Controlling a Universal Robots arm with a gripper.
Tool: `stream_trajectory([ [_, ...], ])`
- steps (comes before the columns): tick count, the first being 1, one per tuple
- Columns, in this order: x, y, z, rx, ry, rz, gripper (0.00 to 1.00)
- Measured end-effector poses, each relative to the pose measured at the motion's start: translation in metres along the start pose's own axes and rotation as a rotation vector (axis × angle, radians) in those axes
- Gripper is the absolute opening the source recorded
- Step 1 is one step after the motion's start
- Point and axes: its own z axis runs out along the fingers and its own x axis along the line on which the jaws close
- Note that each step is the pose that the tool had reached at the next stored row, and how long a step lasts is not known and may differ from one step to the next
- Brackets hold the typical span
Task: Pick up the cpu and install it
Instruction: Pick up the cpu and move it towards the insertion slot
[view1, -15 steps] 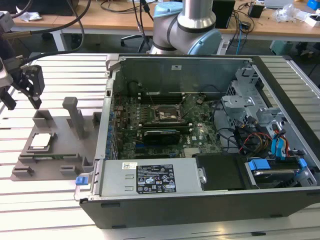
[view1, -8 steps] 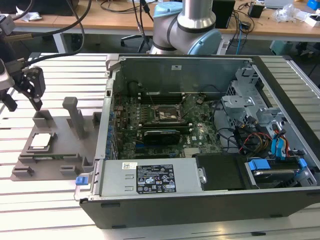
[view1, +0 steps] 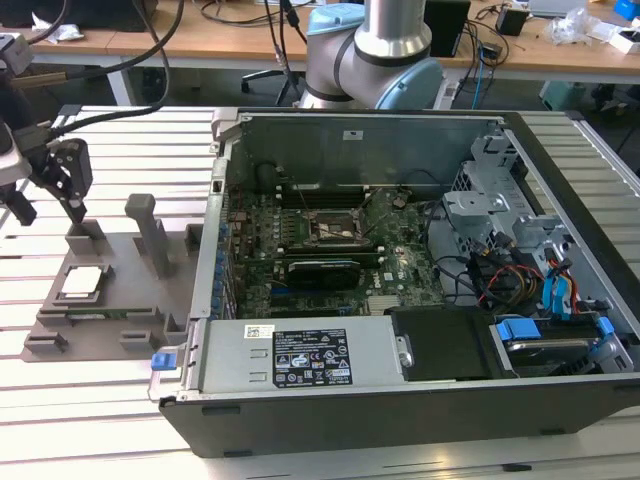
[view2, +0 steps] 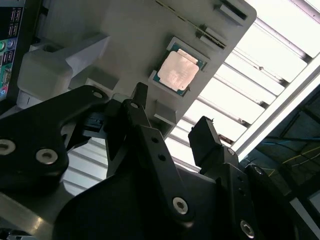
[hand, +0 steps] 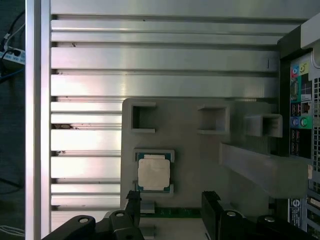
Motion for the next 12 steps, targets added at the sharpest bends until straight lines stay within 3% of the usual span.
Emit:
stream_trajectory([
  [12, 0.0003, 0.0000, 0.0115, 0.0000, 0.0000, 0.000, 0.61],
])
